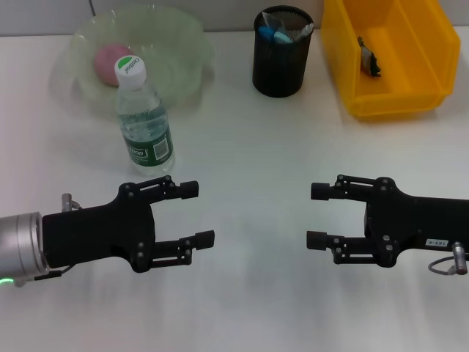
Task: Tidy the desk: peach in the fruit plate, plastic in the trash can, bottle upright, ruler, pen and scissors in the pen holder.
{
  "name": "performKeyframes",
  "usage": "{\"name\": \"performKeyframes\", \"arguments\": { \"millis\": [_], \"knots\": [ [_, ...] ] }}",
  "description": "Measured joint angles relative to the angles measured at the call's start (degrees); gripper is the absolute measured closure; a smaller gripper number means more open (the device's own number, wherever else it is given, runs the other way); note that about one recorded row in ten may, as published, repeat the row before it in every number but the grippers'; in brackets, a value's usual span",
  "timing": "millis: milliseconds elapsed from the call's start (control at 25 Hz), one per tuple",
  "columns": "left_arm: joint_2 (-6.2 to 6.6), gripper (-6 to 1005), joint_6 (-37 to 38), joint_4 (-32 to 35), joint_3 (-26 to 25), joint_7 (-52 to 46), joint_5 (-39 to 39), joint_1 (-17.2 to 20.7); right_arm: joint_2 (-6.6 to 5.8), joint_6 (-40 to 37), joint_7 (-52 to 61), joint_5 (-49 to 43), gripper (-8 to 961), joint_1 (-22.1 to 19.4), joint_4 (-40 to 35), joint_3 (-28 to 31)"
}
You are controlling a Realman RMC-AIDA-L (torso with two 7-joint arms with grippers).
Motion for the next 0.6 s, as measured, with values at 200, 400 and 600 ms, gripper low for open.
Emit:
{"name": "performKeyframes", "arguments": {
  "millis": [200, 400, 600],
  "knots": [
    [-0.02, 213, 0.09, 0.03, 0.33, -0.45, 0.06, -0.01, 0.05, -0.08, 0.00, 0.00, 194, -0.04, 0.08, 0.00],
    [0.00, 213, 0.31, 0.40, 0.35, -0.54, 0.07, -0.01, 0.07, -0.13, 0.00, 0.00, 193, -0.05, 0.11, 0.00],
    [-0.05, 213, 0.33, 0.59, 0.43, -0.56, 0.07, 0.13, 0.11, -0.16, -0.55, 0.00, 193, -0.17, 0.29, 0.00]
  ]
}}
